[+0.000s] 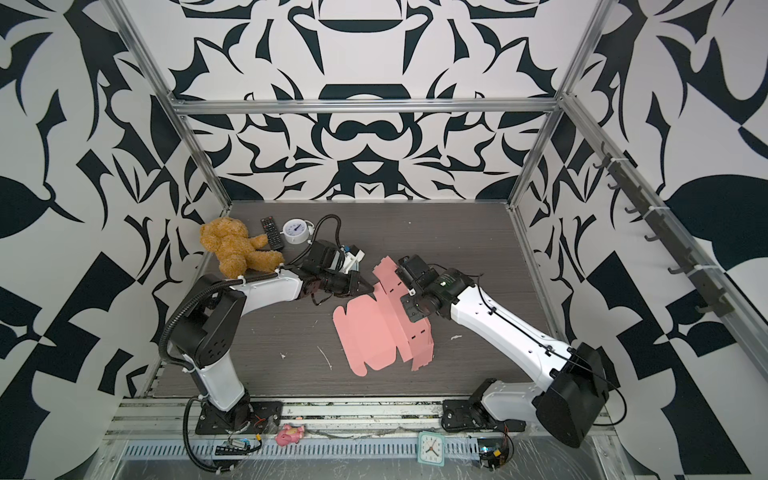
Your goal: Fold the paper box
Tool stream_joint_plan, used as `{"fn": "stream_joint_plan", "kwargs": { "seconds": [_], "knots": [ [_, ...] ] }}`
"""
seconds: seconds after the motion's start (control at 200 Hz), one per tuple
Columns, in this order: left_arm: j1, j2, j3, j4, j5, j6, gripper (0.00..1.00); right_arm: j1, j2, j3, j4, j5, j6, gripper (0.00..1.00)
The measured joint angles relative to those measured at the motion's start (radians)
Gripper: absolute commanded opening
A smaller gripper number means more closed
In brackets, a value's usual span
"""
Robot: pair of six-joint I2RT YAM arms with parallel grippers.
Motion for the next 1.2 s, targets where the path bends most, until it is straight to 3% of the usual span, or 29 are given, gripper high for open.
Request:
{"fn": "stream_joint_plan", "kwargs": {
  "seconds": [0.285, 0.57, 0.98, 1.2],
  "knots": [
    [0.001, -0.03, -0.041, 0.002, -0.008, -0.008, 0.0, 0.0, 0.013, 0.015, 0.017, 0.008, -0.063, 0.0],
    [0.123, -0.065, -0.039, -0.016, -0.057, 0.005, 0.0, 0.021, 0.012, 0.04, 0.039, -0.011, -0.182, 0.0],
    [0.126, -0.062, -0.006, -0.05, -0.112, 0.071, 0.02, 0.04, 0.015, 0.051, 0.08, -0.066, -0.269, 0.0],
    [0.123, -0.069, -0.065, -0.041, -0.111, 0.076, 0.02, 0.04, 0.027, 0.054, 0.097, -0.072, -0.293, 0.0]
  ]
}}
